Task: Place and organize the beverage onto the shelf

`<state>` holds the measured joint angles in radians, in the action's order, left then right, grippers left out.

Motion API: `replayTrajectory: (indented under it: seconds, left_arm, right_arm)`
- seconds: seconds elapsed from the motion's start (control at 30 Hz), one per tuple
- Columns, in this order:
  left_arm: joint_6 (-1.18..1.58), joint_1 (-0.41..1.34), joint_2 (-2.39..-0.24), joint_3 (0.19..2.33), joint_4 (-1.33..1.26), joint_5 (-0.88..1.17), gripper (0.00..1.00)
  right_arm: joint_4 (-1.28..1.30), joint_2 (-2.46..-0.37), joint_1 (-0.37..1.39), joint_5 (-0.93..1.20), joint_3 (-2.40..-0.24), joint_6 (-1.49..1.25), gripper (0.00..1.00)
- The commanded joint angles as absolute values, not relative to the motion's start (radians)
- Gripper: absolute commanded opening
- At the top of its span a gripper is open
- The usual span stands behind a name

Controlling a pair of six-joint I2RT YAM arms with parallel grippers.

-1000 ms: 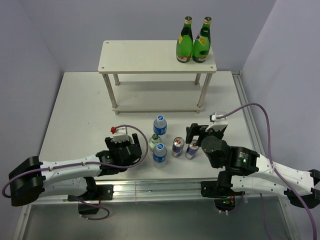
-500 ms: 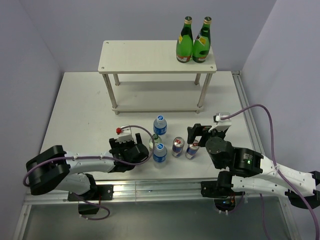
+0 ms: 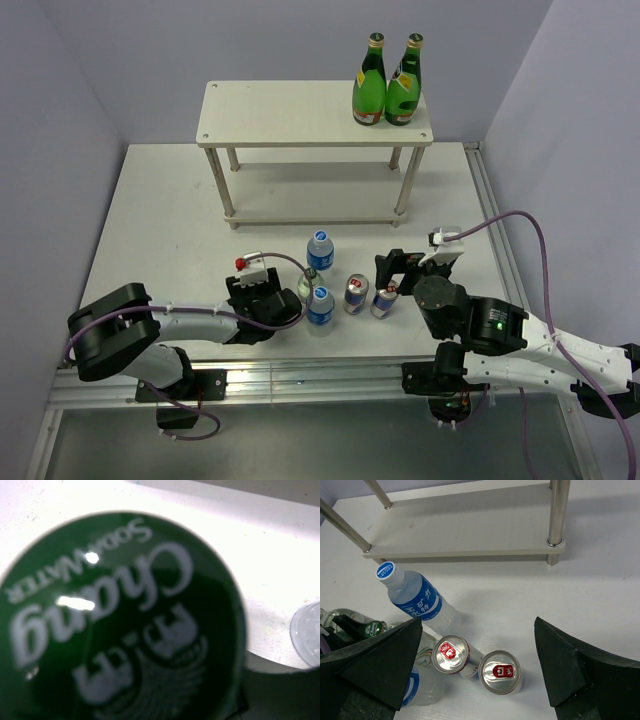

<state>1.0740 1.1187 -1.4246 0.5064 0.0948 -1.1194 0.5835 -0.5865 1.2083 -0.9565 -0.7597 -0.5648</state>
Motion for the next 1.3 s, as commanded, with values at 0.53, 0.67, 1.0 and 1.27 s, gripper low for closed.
replayTrajectory:
  seconds: [0.53, 0.67, 1.0, 1.27]
  left_arm:
    - [0.387, 0.853, -1.363, 0.733, -0.426, -0.934, 0.00]
    - [0.324, 0.772, -1.439, 0.828, -0.462, -0.852, 0.00]
    - [0.272, 0.597, -1.657, 1.043, -0.500, -0.726, 0.00]
    - [0.242, 0.560, -1.790, 1.094, -0.603, -0.709, 0.00]
  right_arm:
    - [0.526, -0.584, 1.218, -0.974, -0.750, -0.561, 1.00]
    - [0.526, -0.583, 1.218, -0.974, -0.749, -0.563, 1.00]
    - [0.520, -0.572, 1.224, -0.969, -0.742, -0.560, 1.00]
    - [0.515, -0.580, 1.229, -0.968, -0.738, -0.558, 1.00]
